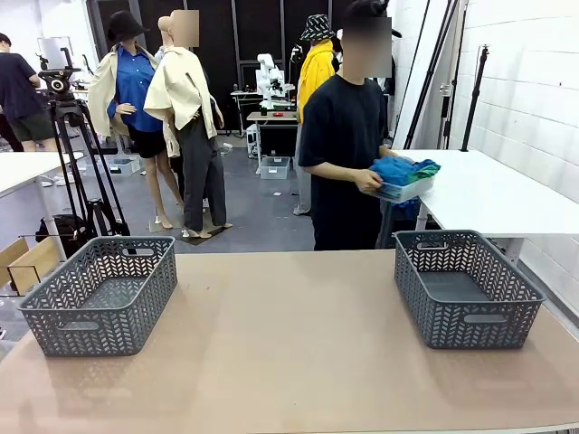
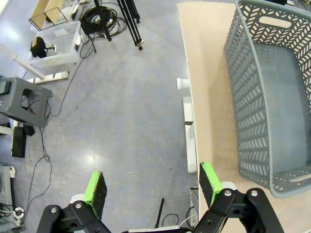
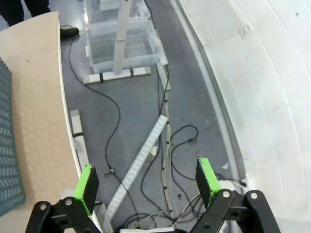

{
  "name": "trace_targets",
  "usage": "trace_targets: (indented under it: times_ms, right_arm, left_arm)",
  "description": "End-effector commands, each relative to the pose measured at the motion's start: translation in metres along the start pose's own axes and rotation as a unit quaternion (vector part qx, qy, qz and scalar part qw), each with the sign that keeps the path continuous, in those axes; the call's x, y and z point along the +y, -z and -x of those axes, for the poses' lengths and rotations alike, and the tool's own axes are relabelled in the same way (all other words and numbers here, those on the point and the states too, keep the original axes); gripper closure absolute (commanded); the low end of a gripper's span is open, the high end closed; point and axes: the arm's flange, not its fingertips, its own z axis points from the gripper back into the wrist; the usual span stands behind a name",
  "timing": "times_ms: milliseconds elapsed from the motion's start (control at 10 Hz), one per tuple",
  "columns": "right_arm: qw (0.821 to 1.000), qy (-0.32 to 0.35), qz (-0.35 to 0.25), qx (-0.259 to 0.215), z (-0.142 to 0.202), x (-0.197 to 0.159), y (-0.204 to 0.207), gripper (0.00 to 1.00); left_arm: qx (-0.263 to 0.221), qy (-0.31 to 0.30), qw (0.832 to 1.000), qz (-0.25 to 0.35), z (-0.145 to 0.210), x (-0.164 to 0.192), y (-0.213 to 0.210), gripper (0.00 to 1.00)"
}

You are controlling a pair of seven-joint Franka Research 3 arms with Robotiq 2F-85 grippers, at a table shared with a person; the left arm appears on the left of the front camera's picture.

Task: Sort the tops and bottoms.
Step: Lift clothes from the center of the table with your left hand.

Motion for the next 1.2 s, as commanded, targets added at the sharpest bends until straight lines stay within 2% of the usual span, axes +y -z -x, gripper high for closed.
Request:
trace_targets:
  times_ms: [0, 1100]
  right_arm:
    - [1.0, 0.001, 0.0, 0.0, 0.0, -0.0003, -0.0005, 0.0]
    - [1.0, 0.001, 0.0, 0.0, 0.0, -0.0003, -0.0005, 0.0]
  left_arm:
    - [-0.004, 0.004, 1.0, -0.005, 0.0016, 0.0037, -0.0001, 0.0]
    - [-0.004, 0.004, 1.0, -0.005, 0.0016, 0.0037, -0.0001, 0.0]
